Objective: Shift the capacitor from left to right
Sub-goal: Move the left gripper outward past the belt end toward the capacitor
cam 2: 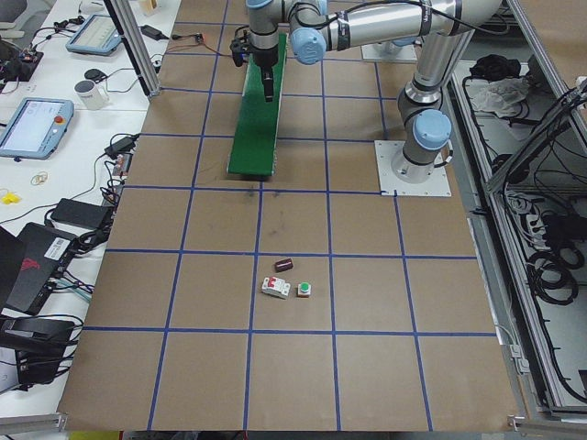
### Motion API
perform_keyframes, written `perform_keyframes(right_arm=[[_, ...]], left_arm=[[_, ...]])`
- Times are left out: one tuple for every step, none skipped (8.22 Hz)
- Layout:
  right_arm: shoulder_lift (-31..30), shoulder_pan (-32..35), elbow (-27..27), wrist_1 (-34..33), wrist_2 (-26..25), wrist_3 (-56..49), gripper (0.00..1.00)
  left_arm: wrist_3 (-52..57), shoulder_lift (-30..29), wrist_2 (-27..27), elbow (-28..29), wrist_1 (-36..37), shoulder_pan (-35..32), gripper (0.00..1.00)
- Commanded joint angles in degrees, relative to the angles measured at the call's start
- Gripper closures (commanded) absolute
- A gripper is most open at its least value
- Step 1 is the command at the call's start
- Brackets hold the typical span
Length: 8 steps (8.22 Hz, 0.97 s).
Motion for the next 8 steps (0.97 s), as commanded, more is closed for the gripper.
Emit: perform_keyframes(right_arm=[[0.0,0.0,0.0,0.0,0.0,0.0,0.0],[0.0,0.0,0.0,0.0,0.0,0.1,0.0],[0.0,0.0,0.0,0.1,0.0,0.1,0.0],[0.0,0.0,0.0,0.0,0.0,0.1,0.0],[0.0,0.0,0.0,0.0,0.0,0.1,0.0],[0.0,0.0,0.0,0.1,0.0,0.1,0.0],[0.0,0.0,0.0,0.1,0.0,0.1,0.0],[0.0,0.0,0.0,0.1,0.0,0.1,0.0]], left_arm=[[0.0,0.2,0.3,0.1,-2.7,0.2,0.0],[0.9,0.5,0.8,0.2,-4.5,1.2,0.0],[0.7,0.6,2.4,0.2,-4.5,3.5,0.0],[1.4,-1.0,8.0,-0.2,-2.2,8.4,0.0],[4.5,-1.2,5.9,-0.3,-0.4,12.3,0.0],[5.4,-1.3,5.3,0.1,0.5,15.0,0.0],[6.3,-1.6,5.9,-0.7,5.0,17.3,0.0],[6.5,-2.1,5.8,-0.4,5.9,20.3,0.0]])
